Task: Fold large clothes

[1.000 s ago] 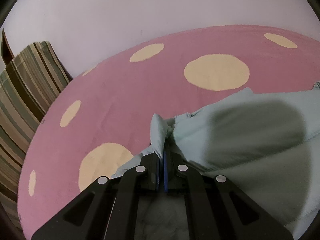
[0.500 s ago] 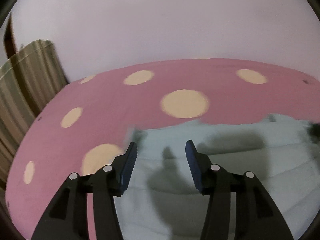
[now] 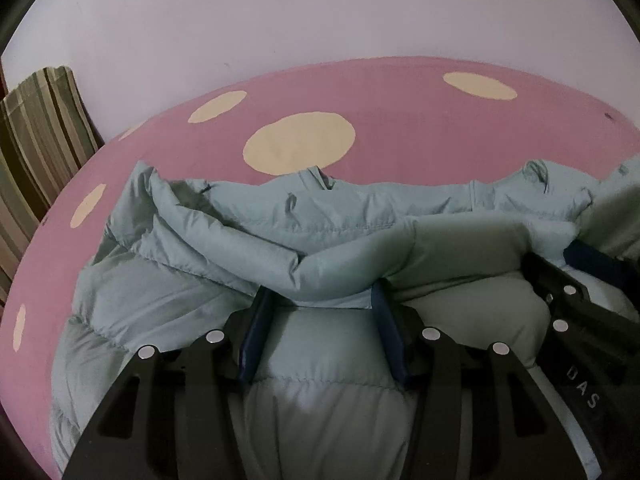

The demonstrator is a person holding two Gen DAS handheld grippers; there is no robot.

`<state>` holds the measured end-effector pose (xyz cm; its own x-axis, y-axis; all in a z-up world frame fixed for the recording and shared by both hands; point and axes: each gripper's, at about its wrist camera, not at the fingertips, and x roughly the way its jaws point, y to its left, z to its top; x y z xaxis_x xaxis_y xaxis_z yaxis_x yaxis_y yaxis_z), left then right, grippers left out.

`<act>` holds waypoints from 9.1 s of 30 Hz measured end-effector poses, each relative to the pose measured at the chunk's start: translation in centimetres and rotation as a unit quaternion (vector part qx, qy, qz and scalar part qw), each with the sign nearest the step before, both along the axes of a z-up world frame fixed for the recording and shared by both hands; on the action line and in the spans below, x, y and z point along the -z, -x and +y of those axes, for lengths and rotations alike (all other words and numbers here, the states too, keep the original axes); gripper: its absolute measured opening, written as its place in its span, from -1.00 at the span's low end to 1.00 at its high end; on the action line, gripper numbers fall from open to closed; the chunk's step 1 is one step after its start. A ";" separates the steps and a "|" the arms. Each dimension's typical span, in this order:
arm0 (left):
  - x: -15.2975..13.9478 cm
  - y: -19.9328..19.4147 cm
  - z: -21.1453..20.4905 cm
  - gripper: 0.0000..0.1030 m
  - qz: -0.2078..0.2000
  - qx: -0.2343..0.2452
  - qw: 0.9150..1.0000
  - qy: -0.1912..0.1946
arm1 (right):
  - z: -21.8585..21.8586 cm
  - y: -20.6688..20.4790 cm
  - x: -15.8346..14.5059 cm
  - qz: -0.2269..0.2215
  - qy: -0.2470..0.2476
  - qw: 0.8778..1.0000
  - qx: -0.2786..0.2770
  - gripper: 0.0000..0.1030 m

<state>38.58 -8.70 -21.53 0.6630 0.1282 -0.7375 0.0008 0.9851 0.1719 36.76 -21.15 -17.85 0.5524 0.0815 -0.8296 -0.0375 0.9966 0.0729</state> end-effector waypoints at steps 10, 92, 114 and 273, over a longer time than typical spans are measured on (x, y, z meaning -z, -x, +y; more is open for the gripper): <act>-4.3 5.3 3.2 0.03 -0.050 -0.004 0.999 0.008 | -5.1 5.6 -6.3 -0.058 0.037 0.996 0.050 0.01; -3.9 25.8 19.3 -0.81 0.000 -0.070 0.976 0.207 | -7.2 25.1 -6.6 0.016 -0.116 0.991 0.064 -0.74; -4.5 28.9 19.5 -0.81 0.006 -0.081 0.974 0.211 | -7.6 25.2 -6.6 0.024 -0.118 0.991 0.059 -0.74; -4.4 24.9 -12.1 -0.81 0.042 0.086 0.995 0.002 | -13.4 26.6 -8.5 -0.014 0.018 0.992 0.120 0.06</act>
<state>13.66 -20.82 -17.17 0.6116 0.0142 -0.7910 0.1844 0.9697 0.1600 10.13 -34.52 -9.33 0.5756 -0.0858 -0.8132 0.2007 0.9789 0.0387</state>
